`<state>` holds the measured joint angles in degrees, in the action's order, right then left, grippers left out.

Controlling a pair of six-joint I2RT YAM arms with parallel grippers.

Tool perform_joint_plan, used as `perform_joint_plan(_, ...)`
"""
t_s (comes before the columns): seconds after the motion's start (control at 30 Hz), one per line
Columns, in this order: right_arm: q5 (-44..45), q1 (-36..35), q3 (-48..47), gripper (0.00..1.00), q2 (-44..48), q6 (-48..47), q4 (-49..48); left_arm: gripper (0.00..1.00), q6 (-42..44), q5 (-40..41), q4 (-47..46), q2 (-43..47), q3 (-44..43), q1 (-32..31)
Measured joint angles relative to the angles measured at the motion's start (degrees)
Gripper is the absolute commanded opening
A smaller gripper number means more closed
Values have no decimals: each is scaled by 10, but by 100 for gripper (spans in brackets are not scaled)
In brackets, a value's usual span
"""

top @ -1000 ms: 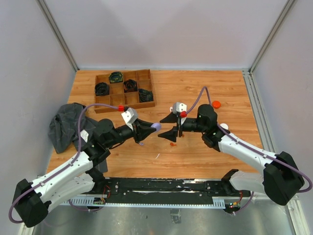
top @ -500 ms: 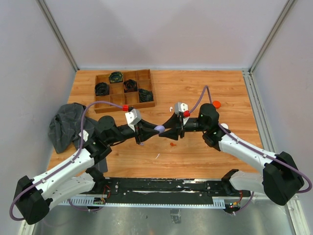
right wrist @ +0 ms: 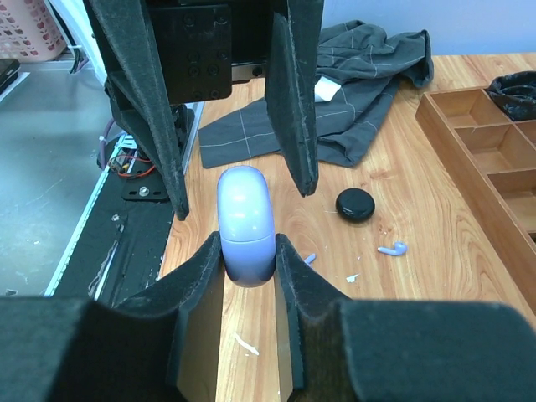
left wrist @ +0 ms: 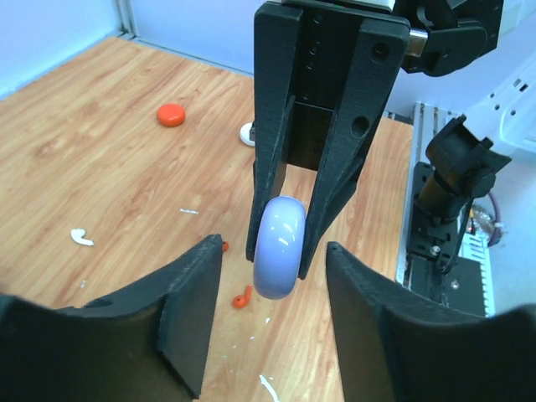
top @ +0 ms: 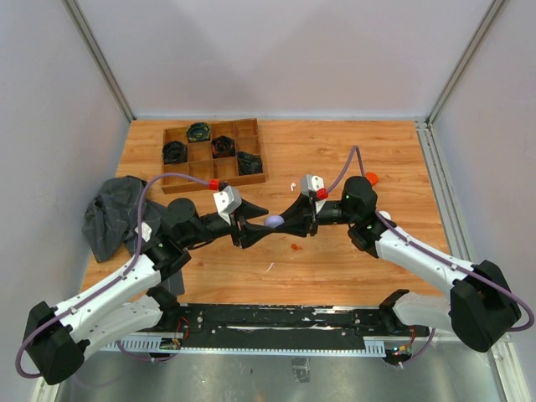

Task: Insert the wireless bluetooth earbuds into the charging case
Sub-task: Open the charging case.

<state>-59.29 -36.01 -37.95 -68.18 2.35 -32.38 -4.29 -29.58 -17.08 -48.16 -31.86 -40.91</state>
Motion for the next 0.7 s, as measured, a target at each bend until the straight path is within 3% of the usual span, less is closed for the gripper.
perform_joint_plan(0.7, 12, 0, 16, 1, 9, -14, -19, 64, -18, 77, 26, -11, -5, -3)
